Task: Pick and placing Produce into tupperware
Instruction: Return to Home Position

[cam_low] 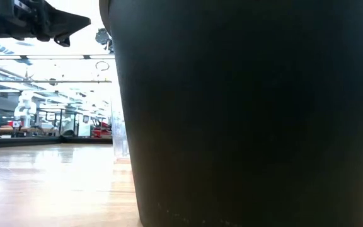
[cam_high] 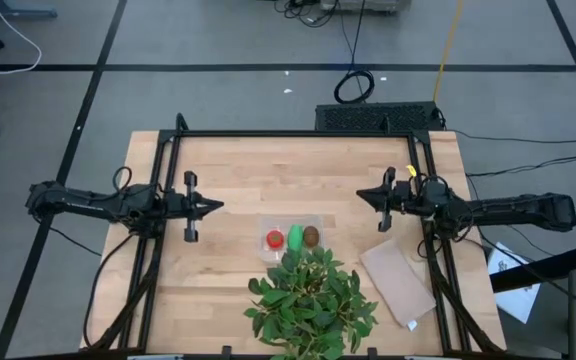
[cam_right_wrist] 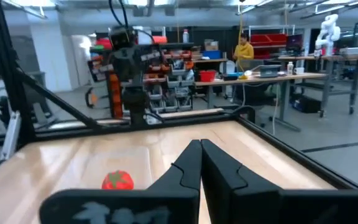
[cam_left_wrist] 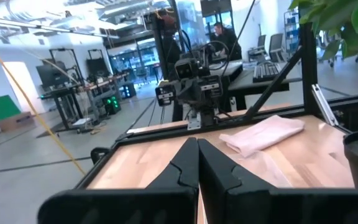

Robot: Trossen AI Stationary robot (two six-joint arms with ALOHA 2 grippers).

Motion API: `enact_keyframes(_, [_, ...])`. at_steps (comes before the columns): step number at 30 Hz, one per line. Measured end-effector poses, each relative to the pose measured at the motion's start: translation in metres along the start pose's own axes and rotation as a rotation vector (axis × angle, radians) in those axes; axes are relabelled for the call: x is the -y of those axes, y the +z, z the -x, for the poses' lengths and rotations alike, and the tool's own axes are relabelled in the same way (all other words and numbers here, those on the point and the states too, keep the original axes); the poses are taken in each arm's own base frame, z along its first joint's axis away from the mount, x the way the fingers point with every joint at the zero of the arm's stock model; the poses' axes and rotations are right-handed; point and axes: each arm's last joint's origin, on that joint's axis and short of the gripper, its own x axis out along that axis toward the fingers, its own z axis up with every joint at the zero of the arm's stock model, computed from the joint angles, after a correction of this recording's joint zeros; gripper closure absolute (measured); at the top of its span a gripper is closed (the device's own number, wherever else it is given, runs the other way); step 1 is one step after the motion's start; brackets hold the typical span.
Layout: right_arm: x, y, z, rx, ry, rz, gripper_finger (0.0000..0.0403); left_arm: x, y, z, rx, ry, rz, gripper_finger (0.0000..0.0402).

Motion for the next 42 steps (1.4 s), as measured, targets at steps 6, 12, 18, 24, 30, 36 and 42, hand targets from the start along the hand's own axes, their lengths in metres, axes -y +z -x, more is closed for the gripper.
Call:
enact_keyframes(6, [0.009, 0.004, 0.0, 0.032, -0.002, -0.03, 0.0403, -0.001, 0.001, 0.008, 0.033, 0.008, 0.005, 0.0401])
enact_keyframes(12, [0.007, 0.005, 0.001, 0.038, 0.057, -0.036, 0.0403, -0.003, 0.001, 0.017, 0.032, 0.008, -0.004, 0.0401])
enact_keyframes(18, [0.0, 0.006, 0.003, 0.04, 0.193, -0.047, 0.0403, -0.001, -0.001, 0.021, 0.025, -0.043, -0.003, 0.04])
enact_keyframes(24, [-0.012, 0.01, 0.006, 0.071, 0.305, -0.052, 0.0403, 0.0, -0.006, 0.021, -0.024, -0.056, -0.03, 0.04])
enact_keyframes(30, [-0.015, 0.016, 0.011, 0.123, 0.29, -0.021, 0.0403, 0.0, -0.005, 0.021, -0.017, -0.076, -0.031, 0.0399])
enact_keyframes(36, [-0.015, 0.018, 0.016, 0.131, 0.281, -0.015, 0.0403, 0.0, -0.004, 0.022, -0.005, -0.085, -0.049, 0.0399])
enact_keyframes(42, [-0.014, 0.019, 0.02, 0.131, 0.281, -0.013, 0.0403, -0.001, -0.001, 0.026, 0.03, -0.083, -0.053, 0.0399])
